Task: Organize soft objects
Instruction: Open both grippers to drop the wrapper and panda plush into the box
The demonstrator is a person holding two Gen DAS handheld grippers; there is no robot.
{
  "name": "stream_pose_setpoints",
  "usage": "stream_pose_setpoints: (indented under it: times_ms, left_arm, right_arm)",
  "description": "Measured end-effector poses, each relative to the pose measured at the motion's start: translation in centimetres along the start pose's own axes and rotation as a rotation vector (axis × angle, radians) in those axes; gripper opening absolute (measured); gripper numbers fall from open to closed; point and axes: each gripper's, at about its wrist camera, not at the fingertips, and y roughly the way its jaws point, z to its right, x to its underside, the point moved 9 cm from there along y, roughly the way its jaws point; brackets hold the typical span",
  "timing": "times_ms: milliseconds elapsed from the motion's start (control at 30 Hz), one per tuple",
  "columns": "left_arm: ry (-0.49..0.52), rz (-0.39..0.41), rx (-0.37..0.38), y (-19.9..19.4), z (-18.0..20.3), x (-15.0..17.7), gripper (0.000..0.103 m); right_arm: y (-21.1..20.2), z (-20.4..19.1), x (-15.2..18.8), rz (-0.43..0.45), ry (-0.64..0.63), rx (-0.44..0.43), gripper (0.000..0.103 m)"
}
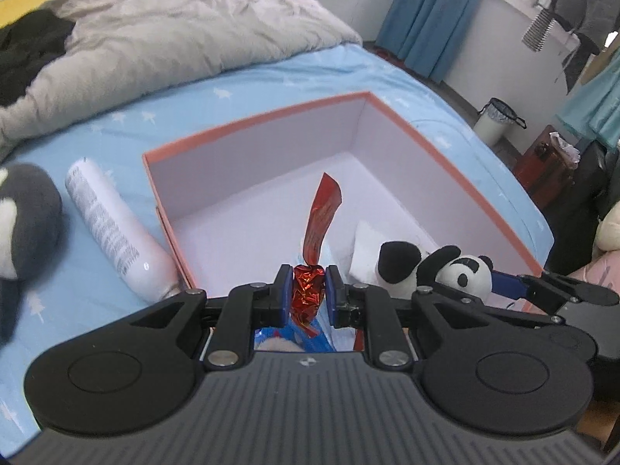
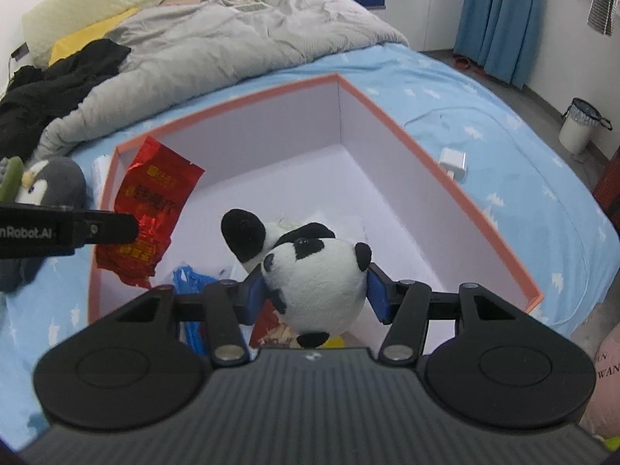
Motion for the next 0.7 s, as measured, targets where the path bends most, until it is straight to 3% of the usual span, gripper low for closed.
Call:
stream_pose_setpoints:
  times_ms: [367, 700]
  left_arm:
    - [0.015, 0.009, -0.016, -1.1, -0.7, 0.1, 0.022]
    - [0.119, 0.157, -0.003, -10.2, 0.6, -0.9, 0.022]
  right_arm:
    - [0.1, 0.0, 0.5, -0.024, 0.017, -0.035, 0.058]
    - [-7.6, -0.8, -2.3, 0.157, 0.009, -0.065, 0.058]
